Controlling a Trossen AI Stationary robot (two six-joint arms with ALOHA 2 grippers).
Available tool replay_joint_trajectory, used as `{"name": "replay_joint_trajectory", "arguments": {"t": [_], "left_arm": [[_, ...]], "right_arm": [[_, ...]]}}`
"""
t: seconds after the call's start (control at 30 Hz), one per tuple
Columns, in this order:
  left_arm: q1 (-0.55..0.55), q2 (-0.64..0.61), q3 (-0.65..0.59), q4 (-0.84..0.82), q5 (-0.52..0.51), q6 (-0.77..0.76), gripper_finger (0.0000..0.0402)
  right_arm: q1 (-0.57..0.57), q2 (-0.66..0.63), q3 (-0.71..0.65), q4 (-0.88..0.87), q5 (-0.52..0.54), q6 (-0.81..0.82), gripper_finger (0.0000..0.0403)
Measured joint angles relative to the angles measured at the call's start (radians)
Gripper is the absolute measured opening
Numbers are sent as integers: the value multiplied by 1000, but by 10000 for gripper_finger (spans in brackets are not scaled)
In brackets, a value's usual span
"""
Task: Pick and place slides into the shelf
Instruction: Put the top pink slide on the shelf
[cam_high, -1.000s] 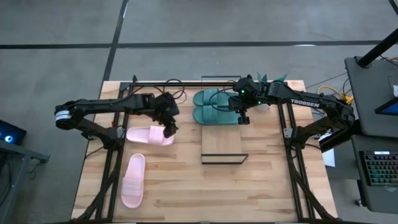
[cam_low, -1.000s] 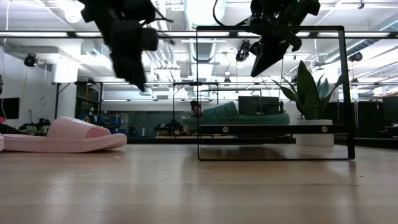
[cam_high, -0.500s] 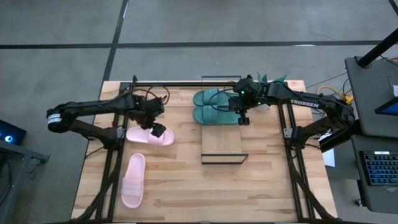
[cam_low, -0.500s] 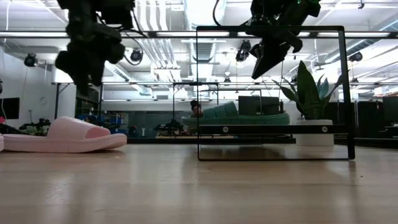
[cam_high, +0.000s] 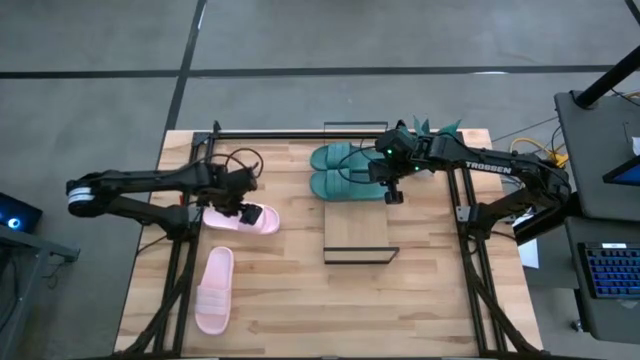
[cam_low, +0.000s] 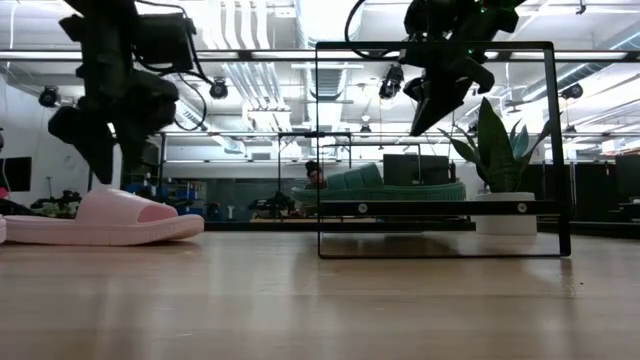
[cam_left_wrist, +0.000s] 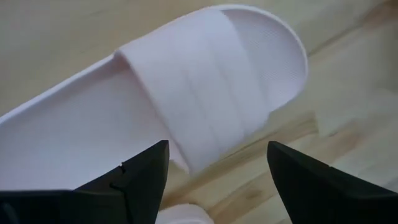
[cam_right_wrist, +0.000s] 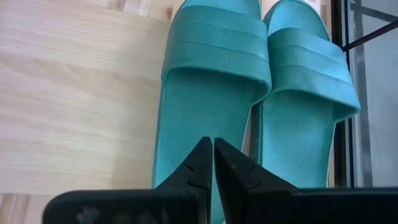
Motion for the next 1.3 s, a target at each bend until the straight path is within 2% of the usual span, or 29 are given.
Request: {"name": "replay_joint_trajectory", "arguments": {"t": [0.33,0.57,0.83,1.07,1.3], "left_arm": [[0,72,-56,22,-12,33,256],[15,91,-110,161,65,59,236],[21,85,-134,219,118,130,156],[20,56,-133,304,267,414,22],[21,42,-78,310,272,513,3]], "right_arm": [[0,0,8,1,0,0,9],[0,0,8,2,0,0,9],[0,0,8,3,0,0,9],[0,0,8,5,0,1,9],[9,0,8,45,5,-40,9]]}}
